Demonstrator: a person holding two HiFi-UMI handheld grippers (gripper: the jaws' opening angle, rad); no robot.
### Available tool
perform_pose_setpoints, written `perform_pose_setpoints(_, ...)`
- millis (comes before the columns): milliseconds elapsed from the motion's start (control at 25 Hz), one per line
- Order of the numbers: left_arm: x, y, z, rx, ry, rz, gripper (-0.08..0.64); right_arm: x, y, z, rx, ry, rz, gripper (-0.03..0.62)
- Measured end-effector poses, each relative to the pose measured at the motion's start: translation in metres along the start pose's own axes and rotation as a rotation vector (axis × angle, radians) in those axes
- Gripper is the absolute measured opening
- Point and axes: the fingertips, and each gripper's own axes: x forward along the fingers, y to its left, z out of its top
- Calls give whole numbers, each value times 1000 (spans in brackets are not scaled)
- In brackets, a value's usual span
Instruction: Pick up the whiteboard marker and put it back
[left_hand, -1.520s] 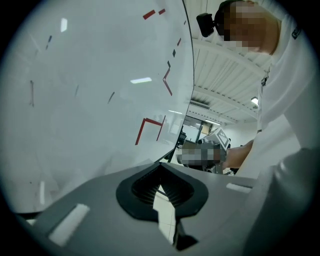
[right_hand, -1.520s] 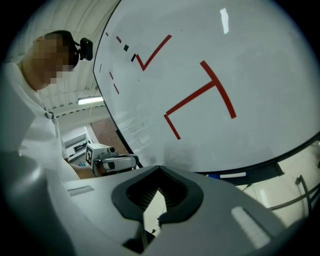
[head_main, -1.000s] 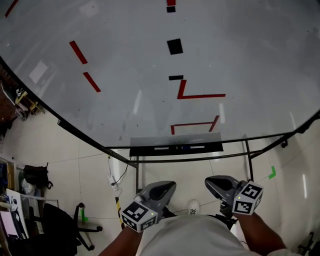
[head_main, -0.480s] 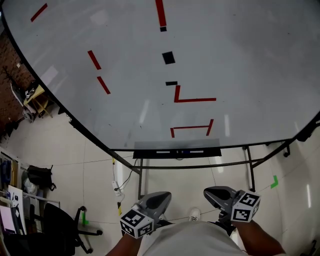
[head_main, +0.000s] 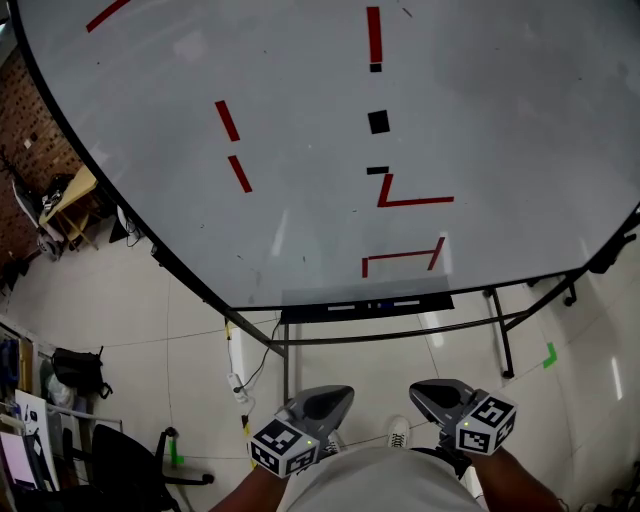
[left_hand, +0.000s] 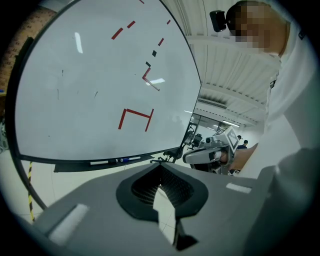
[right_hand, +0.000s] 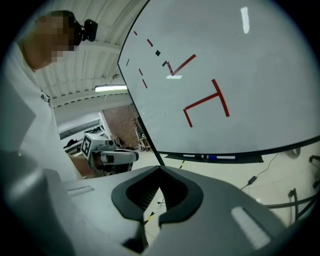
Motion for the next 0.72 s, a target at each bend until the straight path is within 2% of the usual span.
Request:
perform_pose_setpoints(440, -4, 3, -4, 15, 19, -51, 17, -2, 8, -12, 34, 5, -68, 2)
perform_pose_setpoints(720, -5, 2, -4, 25, 31, -58, 17, 0, 11, -16, 34, 21, -66, 1)
